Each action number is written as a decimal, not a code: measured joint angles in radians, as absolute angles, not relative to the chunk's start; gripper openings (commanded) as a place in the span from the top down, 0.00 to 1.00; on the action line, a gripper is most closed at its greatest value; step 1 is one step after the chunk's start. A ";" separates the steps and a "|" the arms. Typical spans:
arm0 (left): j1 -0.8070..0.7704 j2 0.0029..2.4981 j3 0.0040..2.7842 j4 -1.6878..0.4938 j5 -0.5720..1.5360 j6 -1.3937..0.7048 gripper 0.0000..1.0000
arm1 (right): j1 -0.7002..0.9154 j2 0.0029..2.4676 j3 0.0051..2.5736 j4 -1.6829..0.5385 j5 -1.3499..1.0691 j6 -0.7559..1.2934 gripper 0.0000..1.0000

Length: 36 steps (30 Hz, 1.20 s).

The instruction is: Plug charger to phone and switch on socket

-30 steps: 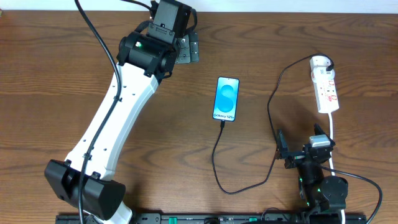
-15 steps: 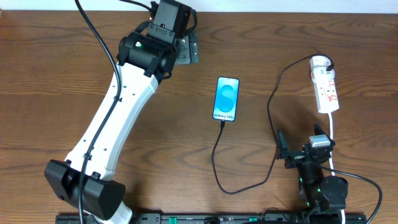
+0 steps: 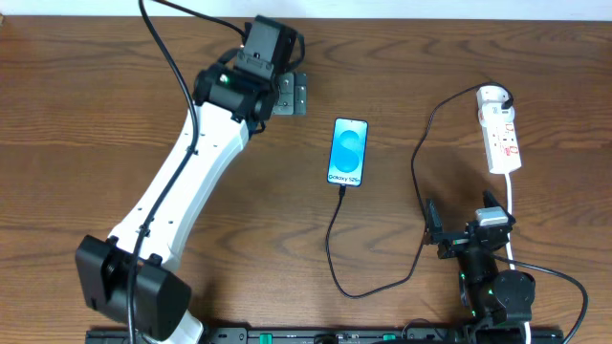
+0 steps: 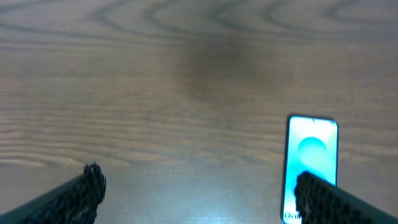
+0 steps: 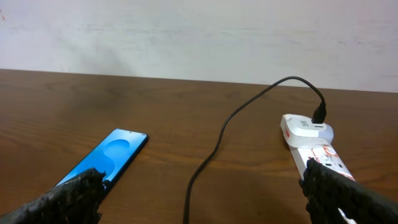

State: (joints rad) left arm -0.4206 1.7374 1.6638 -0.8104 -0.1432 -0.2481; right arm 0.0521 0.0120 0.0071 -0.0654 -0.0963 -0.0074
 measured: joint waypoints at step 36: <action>-0.307 1.166 0.932 -0.422 0.159 0.192 0.02 | 0.052 0.012 0.007 -0.065 -0.096 -0.007 0.01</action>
State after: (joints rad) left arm -0.3065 1.1664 0.9318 -0.4217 0.1589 0.1917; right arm 0.0521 0.0120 0.0071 -0.0650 -0.0959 -0.0074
